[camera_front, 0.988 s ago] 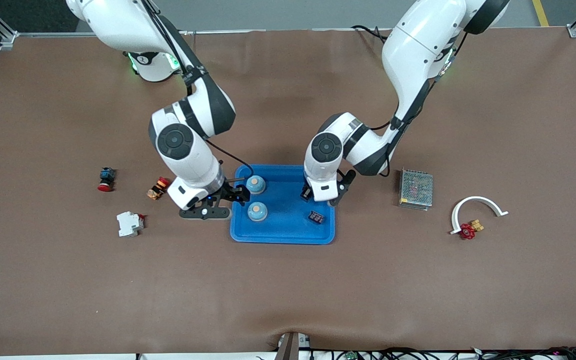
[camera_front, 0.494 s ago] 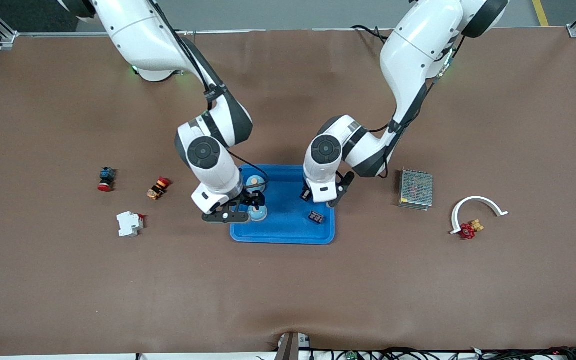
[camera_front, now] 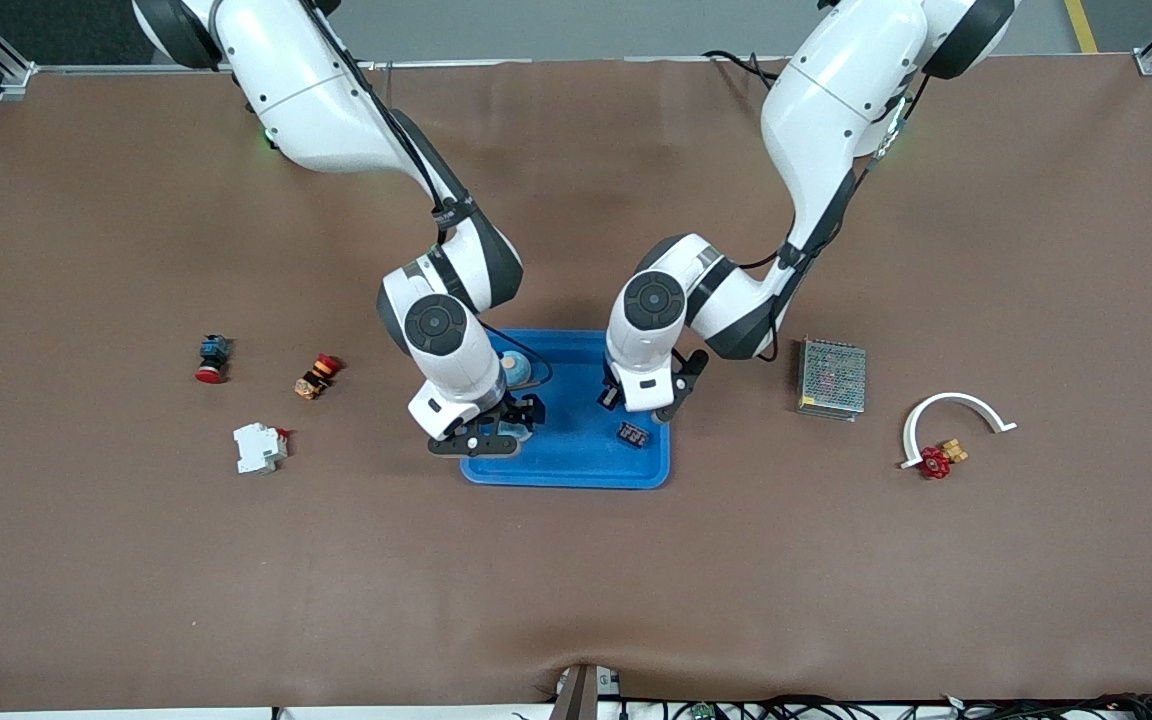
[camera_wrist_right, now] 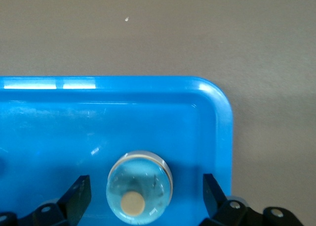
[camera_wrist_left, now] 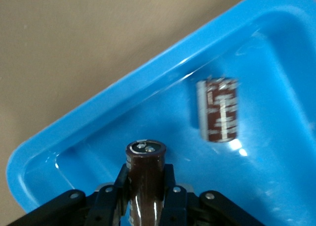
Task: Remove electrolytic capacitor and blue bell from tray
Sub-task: 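Grasp the capacitor with the left gripper while the right gripper grasps the bell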
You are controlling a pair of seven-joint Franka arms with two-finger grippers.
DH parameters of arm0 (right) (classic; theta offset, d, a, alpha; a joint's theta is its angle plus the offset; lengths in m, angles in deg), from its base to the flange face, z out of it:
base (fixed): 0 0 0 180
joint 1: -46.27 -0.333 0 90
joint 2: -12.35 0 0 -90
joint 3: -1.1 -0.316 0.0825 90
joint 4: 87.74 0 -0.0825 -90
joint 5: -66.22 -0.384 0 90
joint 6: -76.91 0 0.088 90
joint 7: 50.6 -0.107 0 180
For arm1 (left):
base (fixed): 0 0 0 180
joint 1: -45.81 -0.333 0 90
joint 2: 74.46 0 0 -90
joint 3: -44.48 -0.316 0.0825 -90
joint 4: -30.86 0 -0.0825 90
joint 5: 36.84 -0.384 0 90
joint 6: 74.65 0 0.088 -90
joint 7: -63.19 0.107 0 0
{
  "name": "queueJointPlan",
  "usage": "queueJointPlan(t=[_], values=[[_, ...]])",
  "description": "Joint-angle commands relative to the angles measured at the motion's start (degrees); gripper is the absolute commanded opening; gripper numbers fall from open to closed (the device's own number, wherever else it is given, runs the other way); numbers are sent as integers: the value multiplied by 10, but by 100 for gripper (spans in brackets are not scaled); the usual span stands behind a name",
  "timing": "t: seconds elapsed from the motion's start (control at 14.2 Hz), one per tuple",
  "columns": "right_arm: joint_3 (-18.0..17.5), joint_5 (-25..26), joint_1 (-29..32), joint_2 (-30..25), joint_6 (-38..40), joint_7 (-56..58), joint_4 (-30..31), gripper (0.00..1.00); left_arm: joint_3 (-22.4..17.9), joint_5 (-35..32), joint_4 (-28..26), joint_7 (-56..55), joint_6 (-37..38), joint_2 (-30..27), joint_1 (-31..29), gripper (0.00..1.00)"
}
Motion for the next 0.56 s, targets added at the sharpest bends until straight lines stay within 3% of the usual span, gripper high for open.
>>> queueJointPlan(t=[0.0,0.49], values=[[6,-5,-8,22,-5,-8,-24,100,-6,-12,-5,17,37,-46,-5,0],[6,-6,-22,37,-5,-8,-24,100,-8,-12,-16,141,174,-125,-76,0]])
